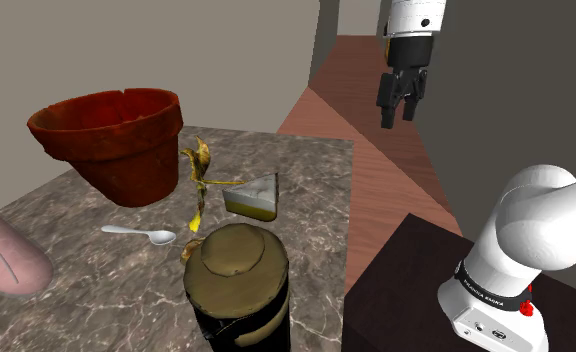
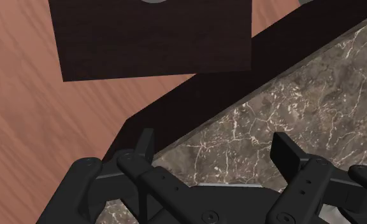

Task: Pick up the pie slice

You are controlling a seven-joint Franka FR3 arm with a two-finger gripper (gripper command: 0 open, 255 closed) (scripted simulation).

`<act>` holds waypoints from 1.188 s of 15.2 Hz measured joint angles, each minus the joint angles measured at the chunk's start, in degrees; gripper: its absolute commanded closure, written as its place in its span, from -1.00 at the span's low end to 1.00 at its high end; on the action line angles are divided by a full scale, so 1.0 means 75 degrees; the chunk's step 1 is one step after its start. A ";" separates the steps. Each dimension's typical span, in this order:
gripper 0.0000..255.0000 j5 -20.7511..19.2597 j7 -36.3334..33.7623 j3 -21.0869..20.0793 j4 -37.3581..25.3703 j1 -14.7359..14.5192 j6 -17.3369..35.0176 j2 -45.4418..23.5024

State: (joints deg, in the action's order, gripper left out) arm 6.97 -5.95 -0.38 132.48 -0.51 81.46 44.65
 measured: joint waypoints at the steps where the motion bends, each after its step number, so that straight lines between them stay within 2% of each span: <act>1: -1.00 0.0000 0.0000 0.0000 0.0000 0.0000 0.0000 0.0000; 9: -1.00 0.0022 0.0647 -0.0452 -0.0274 -0.0510 0.1401 -0.1496; 18: -1.00 -0.0167 0.1225 -0.1167 -0.1326 -0.1080 0.2886 -0.3771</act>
State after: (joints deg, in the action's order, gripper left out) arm 5.72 3.24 -9.13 122.54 -8.61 103.11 16.37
